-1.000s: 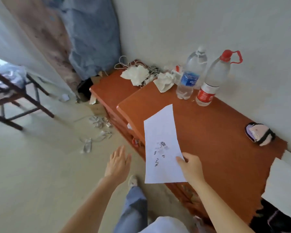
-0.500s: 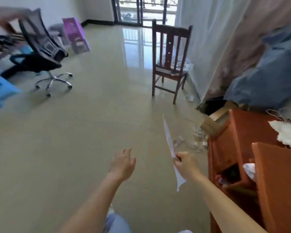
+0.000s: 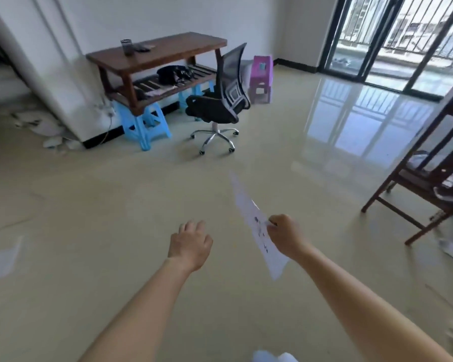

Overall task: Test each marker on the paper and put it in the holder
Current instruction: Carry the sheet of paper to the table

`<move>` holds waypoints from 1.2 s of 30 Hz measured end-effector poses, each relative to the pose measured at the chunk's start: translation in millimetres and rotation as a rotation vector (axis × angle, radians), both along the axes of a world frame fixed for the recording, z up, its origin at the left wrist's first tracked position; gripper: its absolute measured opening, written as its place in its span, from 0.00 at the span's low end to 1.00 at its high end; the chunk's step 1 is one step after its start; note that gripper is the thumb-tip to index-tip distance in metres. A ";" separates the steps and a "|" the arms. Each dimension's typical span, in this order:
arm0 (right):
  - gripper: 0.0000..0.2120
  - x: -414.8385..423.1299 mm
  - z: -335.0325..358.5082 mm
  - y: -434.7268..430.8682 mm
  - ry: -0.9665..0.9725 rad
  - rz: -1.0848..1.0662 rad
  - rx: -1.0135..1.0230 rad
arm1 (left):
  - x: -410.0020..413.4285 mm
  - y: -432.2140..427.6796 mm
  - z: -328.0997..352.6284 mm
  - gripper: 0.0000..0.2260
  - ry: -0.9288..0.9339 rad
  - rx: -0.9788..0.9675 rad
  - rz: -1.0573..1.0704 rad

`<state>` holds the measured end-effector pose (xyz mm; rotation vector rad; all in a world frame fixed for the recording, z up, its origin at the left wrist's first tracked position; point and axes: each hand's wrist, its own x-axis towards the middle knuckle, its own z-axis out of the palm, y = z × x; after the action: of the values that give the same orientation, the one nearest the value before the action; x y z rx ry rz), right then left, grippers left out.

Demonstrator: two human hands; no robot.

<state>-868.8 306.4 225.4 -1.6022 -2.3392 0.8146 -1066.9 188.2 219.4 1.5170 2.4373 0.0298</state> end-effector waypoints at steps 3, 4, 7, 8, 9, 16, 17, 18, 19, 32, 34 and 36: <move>0.13 -76.9 3.6 51.6 0.011 0.045 0.066 | -69.0 39.0 6.5 0.21 0.009 0.022 0.048; 0.13 -101.5 4.3 69.3 0.013 0.067 0.082 | -91.8 54.2 6.9 0.21 0.013 0.021 0.062; 0.09 -175.0 7.1 126.3 0.004 0.140 0.112 | -161.8 107.2 6.8 0.21 0.032 0.027 0.104; 0.07 -199.9 8.2 147.1 0.001 0.159 0.122 | -185.5 126.7 6.7 0.21 0.036 0.034 0.118; 0.07 -225.2 9.5 168.8 0.003 0.176 0.132 | -209.2 146.8 7.1 0.21 0.032 0.041 0.133; 0.10 -390.9 24.4 311.8 0.048 0.216 0.084 | -360.9 283.5 21.1 0.22 -0.034 0.025 0.181; 0.10 -413.3 26.2 331.6 0.055 0.205 0.065 | -381.5 302.1 24.0 0.22 -0.036 0.031 0.183; 0.08 -435.5 28.0 350.9 0.057 0.198 0.055 | -402.5 320.8 26.2 0.22 -0.037 0.041 0.187; 0.07 -458.1 28.4 370.8 0.059 0.197 0.050 | -424.1 339.6 27.5 0.22 -0.039 0.052 0.191; 0.09 -758.6 38.1 643.8 0.236 0.008 -0.020 | -747.3 618.3 41.0 0.23 0.005 0.073 0.107; 0.10 -794.4 46.4 684.4 0.260 -0.008 -0.023 | -788.6 664.2 48.8 0.23 -0.006 0.090 0.089; 0.11 -826.7 52.6 726.0 0.290 -0.029 -0.041 | -823.2 710.0 53.4 0.23 -0.021 0.105 0.060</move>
<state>-1695.5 1032.4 278.0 -1.4198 -2.1051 1.0192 -1890.1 898.1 272.9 1.4771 2.5003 0.1874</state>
